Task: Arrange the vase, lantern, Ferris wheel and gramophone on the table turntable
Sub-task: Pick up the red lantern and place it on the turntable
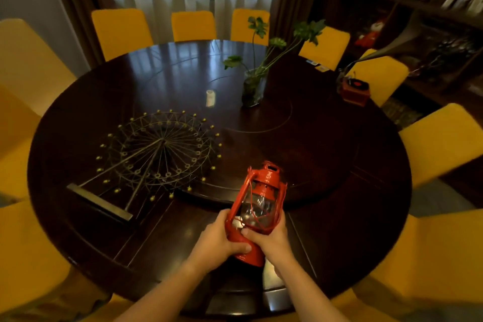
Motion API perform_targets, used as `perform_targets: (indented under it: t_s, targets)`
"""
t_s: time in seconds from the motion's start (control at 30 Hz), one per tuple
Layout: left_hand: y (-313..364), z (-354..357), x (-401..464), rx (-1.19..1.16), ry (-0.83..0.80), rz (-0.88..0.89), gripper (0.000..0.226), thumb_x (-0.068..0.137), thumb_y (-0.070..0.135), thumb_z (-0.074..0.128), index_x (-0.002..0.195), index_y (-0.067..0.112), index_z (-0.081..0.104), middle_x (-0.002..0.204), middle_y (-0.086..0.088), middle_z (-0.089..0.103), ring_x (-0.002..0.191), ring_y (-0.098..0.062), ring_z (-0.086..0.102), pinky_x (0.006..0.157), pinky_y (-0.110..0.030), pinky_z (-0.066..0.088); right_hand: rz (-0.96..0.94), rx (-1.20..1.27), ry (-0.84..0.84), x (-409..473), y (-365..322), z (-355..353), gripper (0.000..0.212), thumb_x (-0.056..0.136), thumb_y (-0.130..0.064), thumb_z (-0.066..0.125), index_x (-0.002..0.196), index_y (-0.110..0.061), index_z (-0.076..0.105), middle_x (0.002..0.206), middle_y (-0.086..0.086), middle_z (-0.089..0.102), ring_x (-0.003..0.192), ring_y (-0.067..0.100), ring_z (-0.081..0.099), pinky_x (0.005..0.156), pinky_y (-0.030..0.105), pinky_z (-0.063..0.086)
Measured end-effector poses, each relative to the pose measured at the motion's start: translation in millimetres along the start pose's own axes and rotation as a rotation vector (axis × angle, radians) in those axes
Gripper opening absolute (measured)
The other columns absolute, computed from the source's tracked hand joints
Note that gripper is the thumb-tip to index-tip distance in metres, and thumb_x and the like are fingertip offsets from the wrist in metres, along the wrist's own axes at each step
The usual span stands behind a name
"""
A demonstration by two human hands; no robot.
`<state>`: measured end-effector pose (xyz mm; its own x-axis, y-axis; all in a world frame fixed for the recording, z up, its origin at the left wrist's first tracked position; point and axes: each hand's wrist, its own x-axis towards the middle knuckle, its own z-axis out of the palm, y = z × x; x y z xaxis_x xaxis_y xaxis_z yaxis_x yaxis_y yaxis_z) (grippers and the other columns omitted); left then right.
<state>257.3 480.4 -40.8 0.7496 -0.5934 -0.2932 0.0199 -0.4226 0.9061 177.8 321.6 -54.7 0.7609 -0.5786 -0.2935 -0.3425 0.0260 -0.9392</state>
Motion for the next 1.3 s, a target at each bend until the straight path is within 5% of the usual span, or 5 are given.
perform_targets:
  t_s: [0.23,0.33,0.7,0.9,1.3]
  targets:
    - [70.0,-12.1,49.2,0.075,0.128,0.163,0.093,0.046,0.051,0.089,0.125,0.054,0.040,0.113,0.011,0.067,0.110,-0.012,0.063,0.099,-0.043,0.051,-0.207,-0.035,0.067,49.1,-74.6,-20.7,0.129,0.048,-0.022,0.098,0.153,-0.029,0.023,0.144,0.004,0.045,0.129,0.019,0.051,0.099,0.031,0.049]
    - [90.3,-15.3,79.7,0.062,0.166,0.185,0.096,0.048,0.052,0.087,0.128,0.052,0.034,0.115,0.014,0.066,0.110,-0.009,0.063,0.099,-0.046,0.051,-0.297,-0.075,0.074,79.3,-100.5,-29.3,0.123,0.054,-0.024,0.097,0.153,-0.032,0.024,0.143,0.001,0.049,0.131,0.019,0.051,0.108,0.047,0.044]
    - [107.4,-12.5,215.2,0.101,0.326,0.169,0.087,0.055,0.049,0.087,0.109,0.069,0.022,0.105,0.032,0.056,0.094,0.023,0.054,0.075,-0.008,0.042,-0.446,-0.122,-0.042,236.1,-123.8,-33.5,0.123,0.056,-0.023,0.095,0.153,-0.042,0.023,0.148,-0.004,0.046,0.135,0.013,0.048,0.109,0.049,0.044]
    - [93.1,-5.7,275.6,0.156,0.361,0.147,0.092,0.057,0.041,0.091,0.116,0.057,0.022,0.111,0.025,0.055,0.103,0.001,0.060,0.083,-0.016,0.047,-0.469,-0.098,-0.024,295.8,-105.9,-26.3,0.126,0.052,-0.039,0.095,0.152,-0.050,0.019,0.152,-0.012,0.038,0.137,0.004,0.042,0.103,0.026,0.042]
    - [63.9,12.7,325.3,0.174,0.429,0.109,0.082,0.065,0.032,0.089,0.114,0.054,0.026,0.119,0.019,0.058,0.109,-0.006,0.063,0.083,-0.020,0.049,-0.470,-0.091,-0.006,349.6,-64.7,-21.4,0.121,0.060,-0.024,0.094,0.151,-0.048,0.019,0.156,-0.009,0.035,0.141,0.006,0.038,0.113,0.039,0.039]
